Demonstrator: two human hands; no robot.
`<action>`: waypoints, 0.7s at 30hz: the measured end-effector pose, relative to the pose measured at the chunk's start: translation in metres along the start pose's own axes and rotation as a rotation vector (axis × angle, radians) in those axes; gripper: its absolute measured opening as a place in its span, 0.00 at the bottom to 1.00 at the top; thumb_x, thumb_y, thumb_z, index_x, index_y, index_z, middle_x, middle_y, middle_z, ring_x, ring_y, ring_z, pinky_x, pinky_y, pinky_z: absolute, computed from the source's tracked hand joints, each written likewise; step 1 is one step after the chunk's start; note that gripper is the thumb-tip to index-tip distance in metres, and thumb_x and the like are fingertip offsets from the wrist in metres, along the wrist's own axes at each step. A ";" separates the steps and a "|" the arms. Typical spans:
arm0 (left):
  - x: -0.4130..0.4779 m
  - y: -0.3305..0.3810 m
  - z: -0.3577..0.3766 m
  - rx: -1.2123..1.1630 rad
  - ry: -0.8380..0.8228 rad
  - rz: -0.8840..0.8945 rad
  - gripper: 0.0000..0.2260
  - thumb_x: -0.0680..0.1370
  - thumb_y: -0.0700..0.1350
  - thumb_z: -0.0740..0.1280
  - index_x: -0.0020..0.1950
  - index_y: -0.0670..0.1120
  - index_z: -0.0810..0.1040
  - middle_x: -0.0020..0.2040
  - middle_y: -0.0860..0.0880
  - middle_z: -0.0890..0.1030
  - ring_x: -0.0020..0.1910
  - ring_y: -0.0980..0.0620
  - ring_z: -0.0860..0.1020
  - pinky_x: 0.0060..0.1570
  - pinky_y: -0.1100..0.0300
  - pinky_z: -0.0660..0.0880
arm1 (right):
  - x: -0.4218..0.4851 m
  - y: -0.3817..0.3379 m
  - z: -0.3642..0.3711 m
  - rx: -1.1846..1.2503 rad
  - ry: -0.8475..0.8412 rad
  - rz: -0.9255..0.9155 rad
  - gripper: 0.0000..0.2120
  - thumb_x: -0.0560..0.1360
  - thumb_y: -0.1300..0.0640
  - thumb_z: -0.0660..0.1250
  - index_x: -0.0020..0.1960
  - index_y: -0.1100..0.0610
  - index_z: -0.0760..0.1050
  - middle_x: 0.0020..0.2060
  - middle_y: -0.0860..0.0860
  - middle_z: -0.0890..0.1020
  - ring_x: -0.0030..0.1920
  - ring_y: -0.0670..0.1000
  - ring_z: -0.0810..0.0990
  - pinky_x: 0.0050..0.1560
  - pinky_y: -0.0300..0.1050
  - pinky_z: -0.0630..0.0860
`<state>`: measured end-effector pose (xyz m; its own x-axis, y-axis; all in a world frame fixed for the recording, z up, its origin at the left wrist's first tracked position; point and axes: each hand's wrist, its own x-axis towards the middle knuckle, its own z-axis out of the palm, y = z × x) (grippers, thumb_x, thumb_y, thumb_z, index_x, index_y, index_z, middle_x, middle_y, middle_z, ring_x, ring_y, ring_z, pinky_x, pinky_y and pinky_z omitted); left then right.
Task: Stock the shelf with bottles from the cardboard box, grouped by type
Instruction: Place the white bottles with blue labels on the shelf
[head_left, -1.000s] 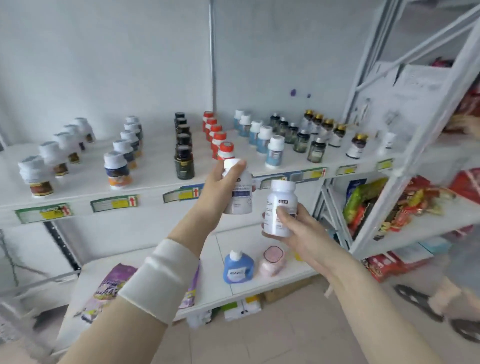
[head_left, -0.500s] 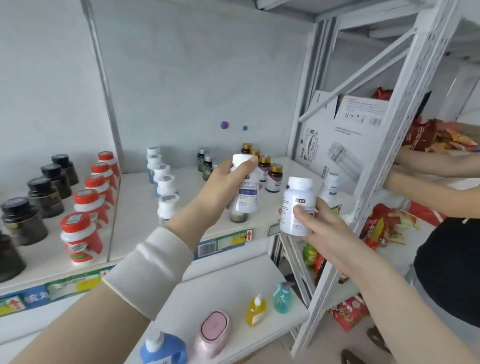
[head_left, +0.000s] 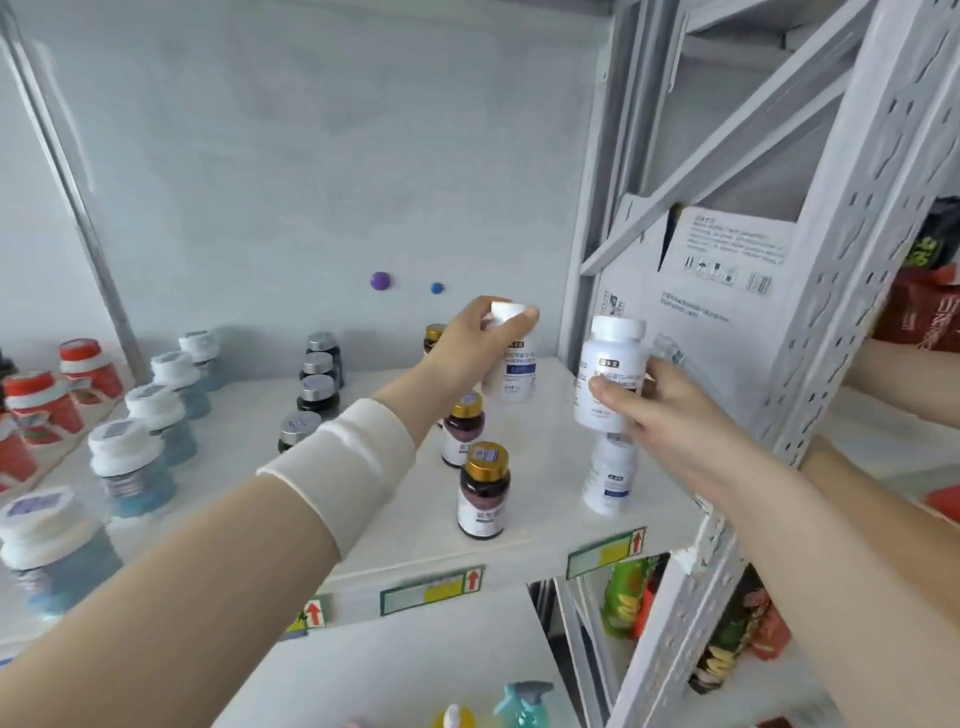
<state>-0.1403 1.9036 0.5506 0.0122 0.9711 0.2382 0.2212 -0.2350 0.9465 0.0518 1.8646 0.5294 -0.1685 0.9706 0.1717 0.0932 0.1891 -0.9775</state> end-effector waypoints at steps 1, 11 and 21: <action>0.013 -0.001 0.005 0.021 0.010 -0.008 0.18 0.76 0.56 0.65 0.60 0.47 0.72 0.55 0.46 0.80 0.52 0.48 0.79 0.54 0.53 0.76 | 0.013 0.002 -0.007 -0.015 -0.007 0.006 0.22 0.66 0.51 0.72 0.57 0.51 0.71 0.54 0.51 0.81 0.55 0.50 0.80 0.58 0.51 0.75; 0.145 -0.041 0.025 0.237 0.050 -0.095 0.14 0.73 0.55 0.69 0.54 0.49 0.73 0.41 0.53 0.77 0.36 0.56 0.75 0.35 0.64 0.70 | 0.137 0.041 -0.032 -0.174 -0.053 0.050 0.19 0.66 0.55 0.75 0.52 0.48 0.71 0.45 0.49 0.80 0.43 0.44 0.79 0.39 0.35 0.72; 0.237 -0.096 0.028 0.566 -0.084 -0.144 0.20 0.71 0.51 0.71 0.60 0.44 0.75 0.54 0.49 0.75 0.53 0.50 0.74 0.48 0.61 0.67 | 0.229 0.107 -0.014 -0.361 -0.138 0.173 0.27 0.63 0.60 0.77 0.60 0.57 0.73 0.53 0.55 0.80 0.52 0.52 0.79 0.53 0.46 0.76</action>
<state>-0.1309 2.1569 0.5103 0.0156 0.9970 0.0757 0.7120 -0.0643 0.6992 0.0369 2.1089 0.4657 -0.2480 0.9682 -0.0332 0.4654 0.0890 -0.8806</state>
